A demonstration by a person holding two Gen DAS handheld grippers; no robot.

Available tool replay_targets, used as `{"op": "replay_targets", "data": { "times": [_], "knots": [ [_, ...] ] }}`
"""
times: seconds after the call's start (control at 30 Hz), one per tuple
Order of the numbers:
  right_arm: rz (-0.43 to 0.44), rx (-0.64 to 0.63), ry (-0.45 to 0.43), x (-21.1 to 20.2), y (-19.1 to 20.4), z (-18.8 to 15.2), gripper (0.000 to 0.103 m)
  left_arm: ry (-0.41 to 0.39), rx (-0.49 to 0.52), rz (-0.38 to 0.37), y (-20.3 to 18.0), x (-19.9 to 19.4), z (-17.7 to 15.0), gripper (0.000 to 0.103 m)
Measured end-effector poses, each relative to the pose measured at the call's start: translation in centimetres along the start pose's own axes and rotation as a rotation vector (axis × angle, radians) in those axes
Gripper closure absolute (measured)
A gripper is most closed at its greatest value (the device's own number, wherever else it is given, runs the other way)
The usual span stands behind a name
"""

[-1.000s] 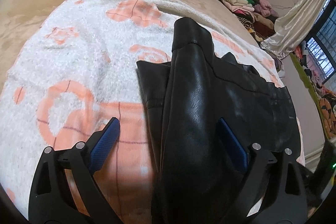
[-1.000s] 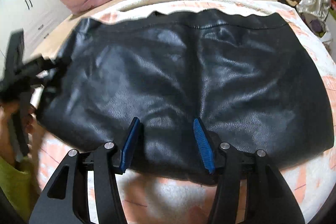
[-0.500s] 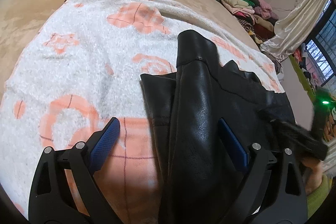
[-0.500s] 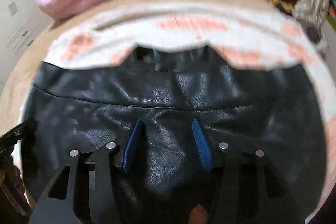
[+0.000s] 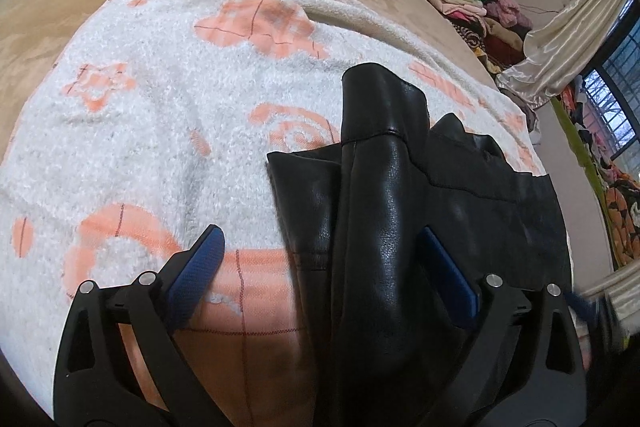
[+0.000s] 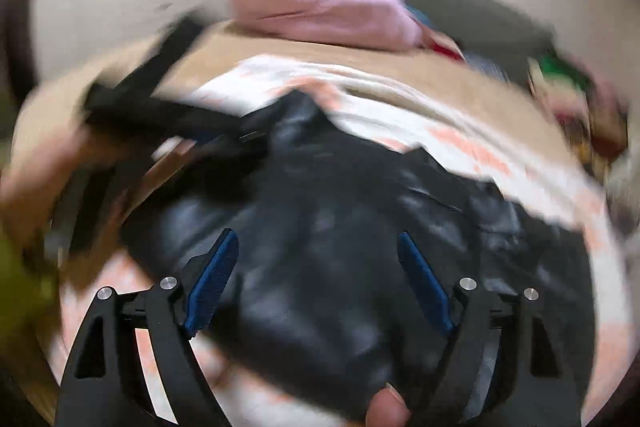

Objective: Fold large clothes
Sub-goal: 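Grasp the jacket edge with both grippers and lift it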

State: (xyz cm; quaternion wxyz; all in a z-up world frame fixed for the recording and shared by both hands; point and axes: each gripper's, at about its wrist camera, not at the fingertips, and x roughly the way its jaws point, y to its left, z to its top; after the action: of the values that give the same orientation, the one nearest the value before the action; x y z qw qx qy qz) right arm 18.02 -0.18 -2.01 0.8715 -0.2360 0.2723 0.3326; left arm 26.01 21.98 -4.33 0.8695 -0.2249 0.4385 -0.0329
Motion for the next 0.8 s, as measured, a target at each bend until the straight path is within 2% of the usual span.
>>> {"op": "replay_targets", "data": {
  "times": [0.13,0.3,0.43,0.47,0.5,0.53,0.6,0.67,0.73,0.77,0.8],
  "knots": [
    [-0.07,-0.246,0.017,0.7,6.1,-1.4,0.018,0.002,-0.001,0.0,0.1,0.0,0.0,0.012],
    [-0.114,-0.317,0.049,3.0,8.6,-2.0,0.019,0.007,-0.003,-0.004,0.1,-0.1,0.0,0.012],
    [-0.191,-0.398,0.013,4.1,9.8,-1.7,0.02,0.018,-0.021,-0.029,0.5,0.2,-0.1,0.011],
    [-0.214,-0.427,-0.004,4.2,10.2,-1.6,0.026,0.021,-0.031,-0.038,0.7,0.3,-0.1,0.01],
    [-0.215,-0.448,-0.012,4.2,10.4,-1.5,0.045,0.02,-0.038,-0.045,0.8,0.3,-0.1,0.01],
    [-0.21,-0.466,-0.018,4.2,10.8,-1.4,0.056,0.017,-0.051,-0.058,0.9,0.3,-0.2,0.01],
    [-0.237,-0.527,-0.037,4.1,11.8,-1.6,0.071,0.017,-0.076,-0.083,1.4,0.3,-0.2,0.01],
    [-0.257,-0.564,-0.051,3.8,12.3,-1.7,0.077,0.013,-0.093,-0.1,1.5,0.2,-0.2,0.01],
    [-0.229,-0.521,-0.06,3.3,11.6,-1.1,0.081,0.006,-0.107,-0.117,1.6,0.1,-0.2,0.013],
    [-0.22,-0.492,-0.075,2.9,11.2,-0.5,0.084,0.005,-0.121,-0.156,1.7,-0.2,-0.1,0.024],
    [-0.218,-0.466,-0.088,2.4,10.8,0.2,0.085,0.006,-0.136,-0.195,1.7,-0.4,-0.1,0.041]
  ]
}}
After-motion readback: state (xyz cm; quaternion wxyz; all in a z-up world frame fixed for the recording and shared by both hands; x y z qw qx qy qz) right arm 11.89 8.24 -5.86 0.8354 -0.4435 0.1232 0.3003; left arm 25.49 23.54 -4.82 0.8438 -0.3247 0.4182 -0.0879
